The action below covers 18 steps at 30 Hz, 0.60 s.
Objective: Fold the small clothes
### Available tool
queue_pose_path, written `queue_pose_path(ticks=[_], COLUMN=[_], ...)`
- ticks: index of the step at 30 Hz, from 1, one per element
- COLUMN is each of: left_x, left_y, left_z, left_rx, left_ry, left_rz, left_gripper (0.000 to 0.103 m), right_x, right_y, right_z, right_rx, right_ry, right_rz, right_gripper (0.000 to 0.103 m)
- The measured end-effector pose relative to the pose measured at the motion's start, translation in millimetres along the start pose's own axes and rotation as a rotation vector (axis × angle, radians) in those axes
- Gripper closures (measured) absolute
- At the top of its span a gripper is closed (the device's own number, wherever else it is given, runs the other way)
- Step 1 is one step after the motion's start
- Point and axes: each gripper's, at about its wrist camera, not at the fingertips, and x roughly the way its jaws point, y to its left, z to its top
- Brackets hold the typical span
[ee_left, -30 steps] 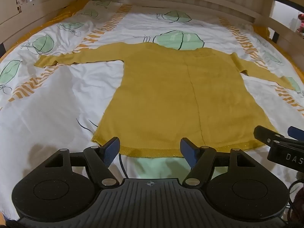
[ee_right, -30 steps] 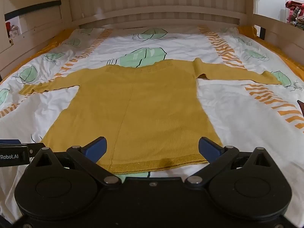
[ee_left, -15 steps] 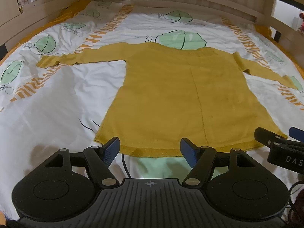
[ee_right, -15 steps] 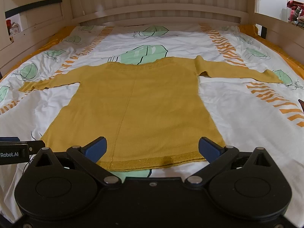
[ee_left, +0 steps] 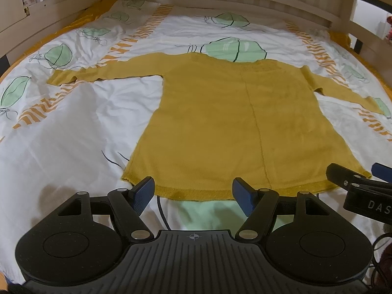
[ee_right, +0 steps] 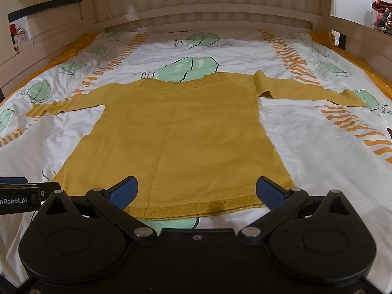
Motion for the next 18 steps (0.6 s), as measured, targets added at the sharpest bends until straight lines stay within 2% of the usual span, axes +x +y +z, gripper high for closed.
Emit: queue_pose_path(ticks=[18], left_x=[3.5], left_y=[1.3], left_z=[-3.1], left_rx=[-0.001], left_ry=[0.012], left_rz=[-0.001], left_gripper=[0.034], right_x=[2.1], right_y=[-0.1], right_z=[-1.0], right_rx=[-0.002], right_ry=[0.013], right_rz=[0.018], right_gripper=[0.001])
